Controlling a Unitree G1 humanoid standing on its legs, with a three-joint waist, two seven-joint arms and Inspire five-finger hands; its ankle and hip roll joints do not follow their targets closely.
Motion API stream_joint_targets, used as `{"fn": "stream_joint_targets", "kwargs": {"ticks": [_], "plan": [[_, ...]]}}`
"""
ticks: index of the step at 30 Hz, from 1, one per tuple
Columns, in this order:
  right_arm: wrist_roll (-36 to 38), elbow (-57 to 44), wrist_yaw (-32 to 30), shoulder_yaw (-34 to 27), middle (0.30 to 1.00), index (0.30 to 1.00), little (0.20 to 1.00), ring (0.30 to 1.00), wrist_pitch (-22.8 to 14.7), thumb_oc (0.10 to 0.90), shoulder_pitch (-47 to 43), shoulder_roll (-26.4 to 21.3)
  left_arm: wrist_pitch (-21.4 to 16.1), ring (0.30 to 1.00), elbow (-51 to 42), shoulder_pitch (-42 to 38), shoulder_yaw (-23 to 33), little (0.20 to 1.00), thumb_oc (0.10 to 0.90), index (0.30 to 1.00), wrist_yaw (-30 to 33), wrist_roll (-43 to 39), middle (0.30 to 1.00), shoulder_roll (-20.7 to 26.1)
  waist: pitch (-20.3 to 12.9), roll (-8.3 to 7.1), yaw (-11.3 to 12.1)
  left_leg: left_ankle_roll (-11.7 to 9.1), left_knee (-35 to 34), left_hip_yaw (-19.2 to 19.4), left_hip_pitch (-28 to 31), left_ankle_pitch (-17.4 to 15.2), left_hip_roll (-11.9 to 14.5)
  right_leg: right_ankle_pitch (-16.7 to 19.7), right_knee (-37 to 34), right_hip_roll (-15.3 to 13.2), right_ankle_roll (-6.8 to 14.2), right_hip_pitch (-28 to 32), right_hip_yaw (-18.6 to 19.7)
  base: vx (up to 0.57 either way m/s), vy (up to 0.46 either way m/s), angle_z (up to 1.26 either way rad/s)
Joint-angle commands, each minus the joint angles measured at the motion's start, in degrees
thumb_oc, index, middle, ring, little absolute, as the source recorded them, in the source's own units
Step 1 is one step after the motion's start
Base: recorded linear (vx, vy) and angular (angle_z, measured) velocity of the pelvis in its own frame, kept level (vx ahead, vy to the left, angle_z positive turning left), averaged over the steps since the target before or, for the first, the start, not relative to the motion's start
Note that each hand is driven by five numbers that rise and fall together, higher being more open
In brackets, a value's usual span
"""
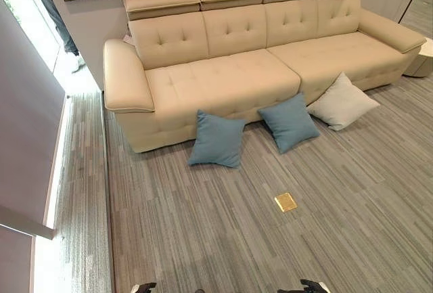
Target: Pick up all the scattered cushions and arrange them neatly on the sofa.
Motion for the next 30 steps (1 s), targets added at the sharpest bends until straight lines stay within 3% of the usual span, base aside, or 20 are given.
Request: {"fn": "stream_joint_targets", "kwargs": {"ticks": [1, 19, 24, 29, 30], "plan": [[-0.8, 1.9, -1.5, 2.6, 0.900, 0.900, 0.900, 0.900, -0.8, 0.800, -3.1, -0.3, -1.0, 0.900, 1.7, -3.2, -1.4, 0.900, 0.800, 0.900, 1.0, 1.0, 0.900, -1.0, 0.3, -0.79, -0.2, -1.3, 0.1, -0.9, 1.3, -6.6, 0.1, -4.1, 0.7, -4.2, 5.9, 0.9, -1.7, 0.00, 0.000, 0.00], [-1.0, 1.6, -1.3, 2.9, 0.900, 0.900, 0.900, 0.900, -0.6, 0.800, -2.5, -0.7, -1.5, 0.900, -0.3, -3.9, -2.6, 0.900, 0.800, 0.900, 0.2, 0.6, 0.900, -0.2, 1.0, -0.53, -0.9, -1.6, 0.1, -1.0, 1.6, -6.6, 0.6, -4.5, 1.0, -3.8, 5.4, 1.4, -1.7, 0.00, -0.016, 0.00], [-0.5, 1.3, -1.4, 3.0, 0.900, 0.900, 0.900, 0.900, -0.6, 0.800, -3.1, -1.1, -1.7, 0.900, -1.3, -5.0, -3.2, 0.900, 0.800, 0.900, 0.3, -0.2, 0.900, 0.2, 2.4, -0.12, -1.5, -1.7, 0.1, -1.3, 0.2, -5.7, 1.5, -6.3, 6.3, -3.3, 4.2, -2.7, -1.2, -0.05, -0.052, 0.02], [0.2, 1.5, -1.5, 2.5, 0.900, 0.900, 0.900, 0.900, -0.9, 0.800, -3.3, -1.2, -2.0, 0.900, -1.7, -6.0, -4.2, 0.900, 0.800, 0.900, 0.3, -0.1, 0.900, 0.0, 3.5, -0.76, -1.6, -2.3, 7.4, -1.1, -3.9, -7.0, 1.5, -7.0, 7.1, -3.3, 3.1, -3.7, -1.1, -0.04, -0.051, 0.04], [0.5, 1.4, -1.8, 2.4, 0.900, 0.900, 0.900, 0.900, -1.1, 0.800, -3.6, -1.4, -2.1, 0.900, -2.1, -6.6, -4.8, 0.900, 0.800, 0.900, 0.2, -0.2, 0.900, -0.3, 4.5, -1.28, -1.6, -3.0, 12.1, -0.8, -6.5, -7.6, 1.1, -7.0, 6.9, -3.4, 2.6, -3.5, -1.3, -0.03, -0.042, 0.13]]}}
